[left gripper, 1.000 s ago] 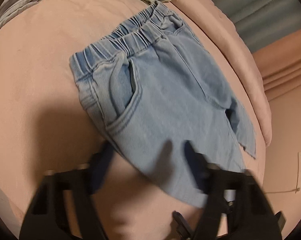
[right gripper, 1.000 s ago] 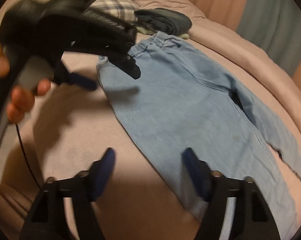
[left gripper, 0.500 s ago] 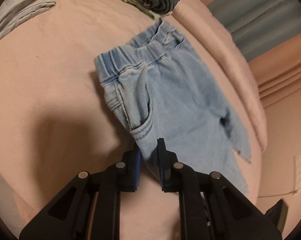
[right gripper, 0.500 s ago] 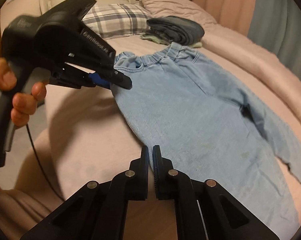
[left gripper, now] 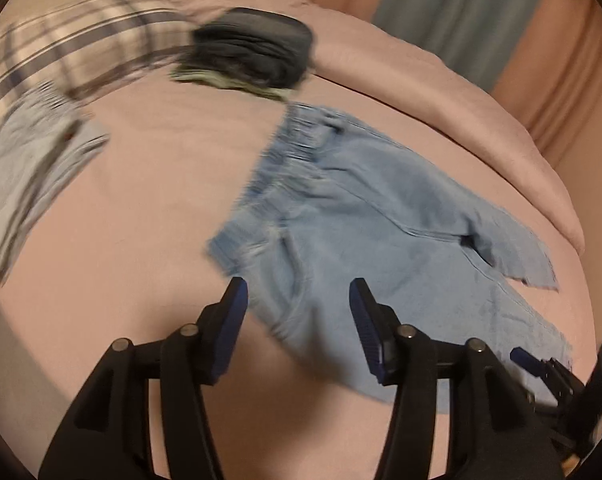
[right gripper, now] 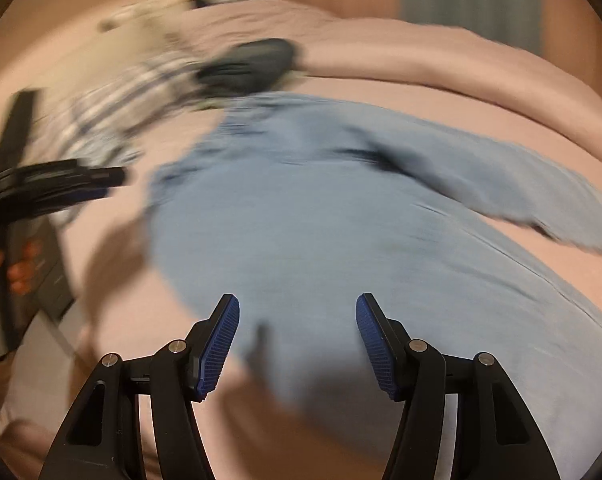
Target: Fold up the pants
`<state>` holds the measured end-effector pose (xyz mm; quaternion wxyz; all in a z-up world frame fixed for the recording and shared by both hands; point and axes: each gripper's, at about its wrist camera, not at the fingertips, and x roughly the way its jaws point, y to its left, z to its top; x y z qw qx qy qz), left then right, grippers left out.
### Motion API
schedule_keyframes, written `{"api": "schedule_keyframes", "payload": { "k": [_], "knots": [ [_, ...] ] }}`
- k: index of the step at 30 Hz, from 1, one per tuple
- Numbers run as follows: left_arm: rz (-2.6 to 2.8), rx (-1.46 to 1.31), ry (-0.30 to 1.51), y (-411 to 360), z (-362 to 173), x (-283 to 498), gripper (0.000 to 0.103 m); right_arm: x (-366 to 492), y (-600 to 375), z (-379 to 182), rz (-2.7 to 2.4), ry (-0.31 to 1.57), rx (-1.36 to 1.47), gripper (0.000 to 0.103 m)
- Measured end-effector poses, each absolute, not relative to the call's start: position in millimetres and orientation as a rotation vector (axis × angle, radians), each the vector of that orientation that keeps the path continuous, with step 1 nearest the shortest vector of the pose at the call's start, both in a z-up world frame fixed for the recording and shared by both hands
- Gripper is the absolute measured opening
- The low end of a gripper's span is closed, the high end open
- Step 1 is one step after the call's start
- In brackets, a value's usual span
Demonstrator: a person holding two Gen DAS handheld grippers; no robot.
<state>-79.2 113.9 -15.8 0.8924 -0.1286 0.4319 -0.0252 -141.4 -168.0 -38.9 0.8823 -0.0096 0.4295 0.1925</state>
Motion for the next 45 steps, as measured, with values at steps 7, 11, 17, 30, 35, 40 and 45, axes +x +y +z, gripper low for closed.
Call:
{"api": "schedule_keyframes", "payload": {
  "k": [7,11,17,30,35,40,45],
  "knots": [
    [-0.148,-0.061,1.029,73.6,-83.2,-42.8,0.061,-155.9,-225.7,-69.5,0.079,0.964,-0.163,0.062],
    [-0.147,0.009,0.992,81.3,-79.5,-56.3,0.061,-166.9,-266.2,-66.9,0.005,1.010,-0.074,0.062],
    [-0.073,0.076,0.945,80.4,-50.9,-73.2,0.072,-164.4,-282.5,-49.8,-0.025,1.020,0.040,0.062],
    [-0.049,0.187,0.859,43.9,-30.5,-76.8,0.093,-141.2,-206.9,-42.9,0.241,0.973,0.010,0.063],
    [-0.039,0.208,0.934,48.3,-54.4,-69.7,0.093,-141.2,-206.1,-67.3,0.215,1.069,-0.033,0.063],
    [-0.051,0.193,0.972,50.4,-65.1,-66.7,0.093,-139.1,-209.5,-61.9,0.200,1.086,-0.038,0.063],
    [-0.066,0.194,0.975,49.1,-68.5,-64.3,0.093,-134.8,-201.2,-55.2,0.210,1.070,-0.023,0.063]
  ]
}}
